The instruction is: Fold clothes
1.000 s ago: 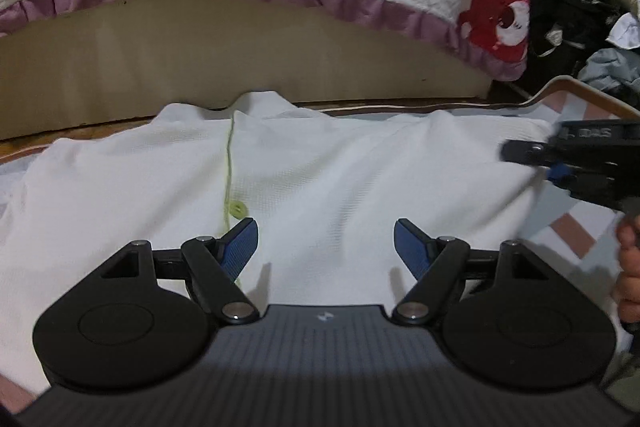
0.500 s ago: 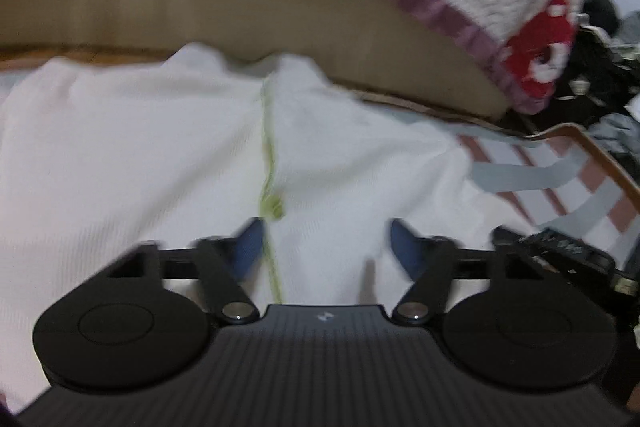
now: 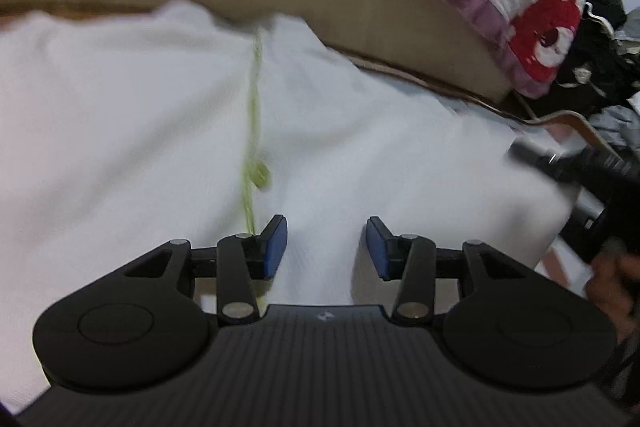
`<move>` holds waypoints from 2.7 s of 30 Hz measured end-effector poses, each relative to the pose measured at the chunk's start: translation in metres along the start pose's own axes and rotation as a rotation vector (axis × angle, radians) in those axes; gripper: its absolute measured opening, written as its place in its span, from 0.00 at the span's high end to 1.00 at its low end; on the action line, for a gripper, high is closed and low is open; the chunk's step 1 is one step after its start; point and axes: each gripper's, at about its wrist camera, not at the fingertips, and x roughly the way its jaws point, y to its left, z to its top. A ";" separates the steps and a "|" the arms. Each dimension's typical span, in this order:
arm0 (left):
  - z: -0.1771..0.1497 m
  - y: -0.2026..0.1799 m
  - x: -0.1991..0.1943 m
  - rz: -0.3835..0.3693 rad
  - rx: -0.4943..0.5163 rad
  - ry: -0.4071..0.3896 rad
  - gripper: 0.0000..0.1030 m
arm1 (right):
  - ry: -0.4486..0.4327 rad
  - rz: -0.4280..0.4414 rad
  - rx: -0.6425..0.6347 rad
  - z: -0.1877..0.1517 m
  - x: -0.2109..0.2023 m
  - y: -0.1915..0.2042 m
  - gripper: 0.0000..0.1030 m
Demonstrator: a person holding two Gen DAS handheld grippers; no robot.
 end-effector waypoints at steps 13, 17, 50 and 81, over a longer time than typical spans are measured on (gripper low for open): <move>0.010 0.022 -0.035 0.019 -0.156 -0.033 0.58 | 0.072 -0.117 -0.128 0.001 0.014 0.043 0.84; 0.009 0.064 -0.088 0.116 -0.273 -0.203 0.69 | 0.107 0.014 -0.310 -0.001 0.033 0.117 0.84; -0.034 0.195 -0.189 0.459 -0.469 -0.325 0.62 | 0.789 0.473 -0.615 -0.184 0.137 0.221 0.54; -0.020 0.166 -0.186 0.399 -0.210 -0.339 0.83 | 0.276 -0.076 -1.486 -0.245 0.024 0.170 0.37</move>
